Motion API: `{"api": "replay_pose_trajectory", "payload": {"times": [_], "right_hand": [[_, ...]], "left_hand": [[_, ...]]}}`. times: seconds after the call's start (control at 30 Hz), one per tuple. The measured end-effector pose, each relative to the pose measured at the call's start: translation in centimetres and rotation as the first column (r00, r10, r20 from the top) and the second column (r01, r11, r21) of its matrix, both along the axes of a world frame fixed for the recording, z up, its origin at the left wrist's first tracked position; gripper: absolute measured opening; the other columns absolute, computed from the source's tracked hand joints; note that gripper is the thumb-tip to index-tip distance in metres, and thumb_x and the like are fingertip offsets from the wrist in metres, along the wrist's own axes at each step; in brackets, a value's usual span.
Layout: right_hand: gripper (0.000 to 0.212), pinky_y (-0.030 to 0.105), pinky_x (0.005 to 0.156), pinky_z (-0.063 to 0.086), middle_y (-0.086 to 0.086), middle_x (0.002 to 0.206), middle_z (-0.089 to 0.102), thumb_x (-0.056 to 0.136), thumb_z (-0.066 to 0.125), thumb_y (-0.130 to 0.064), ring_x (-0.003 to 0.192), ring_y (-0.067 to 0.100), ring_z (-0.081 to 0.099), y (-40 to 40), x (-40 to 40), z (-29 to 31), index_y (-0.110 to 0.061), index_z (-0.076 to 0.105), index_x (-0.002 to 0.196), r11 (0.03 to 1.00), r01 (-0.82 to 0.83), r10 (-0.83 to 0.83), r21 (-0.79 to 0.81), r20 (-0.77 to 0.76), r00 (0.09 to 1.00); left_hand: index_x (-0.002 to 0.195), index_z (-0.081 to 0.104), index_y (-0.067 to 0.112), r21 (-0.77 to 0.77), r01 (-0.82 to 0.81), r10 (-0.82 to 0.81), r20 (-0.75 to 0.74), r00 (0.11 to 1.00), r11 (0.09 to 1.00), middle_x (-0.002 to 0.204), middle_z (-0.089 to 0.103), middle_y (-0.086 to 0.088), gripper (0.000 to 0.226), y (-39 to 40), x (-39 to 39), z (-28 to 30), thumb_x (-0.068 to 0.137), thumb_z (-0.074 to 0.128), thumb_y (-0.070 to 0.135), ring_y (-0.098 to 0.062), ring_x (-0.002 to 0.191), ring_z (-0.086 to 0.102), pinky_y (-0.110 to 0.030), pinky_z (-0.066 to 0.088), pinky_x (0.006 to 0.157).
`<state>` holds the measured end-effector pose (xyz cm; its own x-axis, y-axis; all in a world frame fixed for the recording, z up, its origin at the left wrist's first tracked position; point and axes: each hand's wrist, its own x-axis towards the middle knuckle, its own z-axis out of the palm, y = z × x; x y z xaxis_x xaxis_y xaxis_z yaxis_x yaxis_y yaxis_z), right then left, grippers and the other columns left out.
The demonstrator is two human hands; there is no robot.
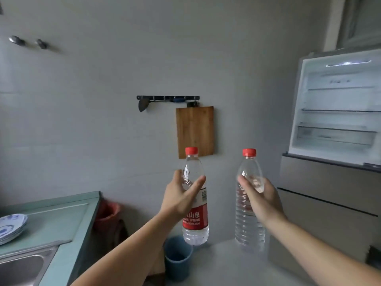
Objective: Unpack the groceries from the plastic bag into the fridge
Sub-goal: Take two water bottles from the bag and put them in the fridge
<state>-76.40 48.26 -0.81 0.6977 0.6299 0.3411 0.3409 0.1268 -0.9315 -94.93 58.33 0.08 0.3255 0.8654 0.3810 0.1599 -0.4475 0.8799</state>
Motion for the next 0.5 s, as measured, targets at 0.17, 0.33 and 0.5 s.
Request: {"api": "replay_pose_trajectory", "payload": {"times": [0.17, 0.33, 0.5], "right_hand": [[0.034, 0.032, 0.077, 0.049, -0.009, 0.084, 0.071, 0.077, 0.072, -0.051, 0.083, 0.012, 0.066, -3.7, 7.3, 0.9, -0.021, 0.065, 0.091, 0.996, 0.075, -0.074, 0.044, -0.006, 0.997], [0.031, 0.031, 0.073, 0.047, -0.007, 0.084, 0.071, 0.079, 0.07, -0.049, 0.082, 0.01, 0.065, -7.1, 14.5, 1.8, -0.02, 0.066, 0.089, 0.985, 0.145, -0.146, 0.088, 0.0, 0.989], [0.028, 0.03, 0.073, 0.046, -0.009, 0.087, 0.069, 0.081, 0.067, -0.051, 0.084, 0.007, 0.064, -10.0, 20.6, 1.4, -0.025, 0.066, 0.09, 0.965, 0.242, -0.24, 0.105, -0.031, 0.97]], "left_hand": [[0.095, 0.055, 0.024, 0.017, 0.093, -0.093, -0.005, 0.996, 0.995, 0.087, 0.067, 0.006, 0.031, -2.0, 8.5, 1.2, 0.082, 0.069, 0.049, -0.009, 0.08, 0.065, -0.025, 0.05, 0.068], [0.099, 0.058, 0.025, 0.037, 0.178, -0.178, -0.005, 0.984, 0.983, 0.091, 0.068, 0.008, 0.031, -4.5, 17.2, 2.6, 0.082, 0.069, 0.049, -0.006, 0.083, 0.065, -0.024, 0.052, 0.072], [0.096, 0.057, 0.028, 0.033, 0.284, -0.284, -0.008, 0.959, 0.958, 0.091, 0.068, 0.007, 0.04, -6.9, 25.4, 2.9, 0.074, 0.068, 0.059, -0.009, 0.084, 0.067, -0.026, 0.052, 0.073]]}}
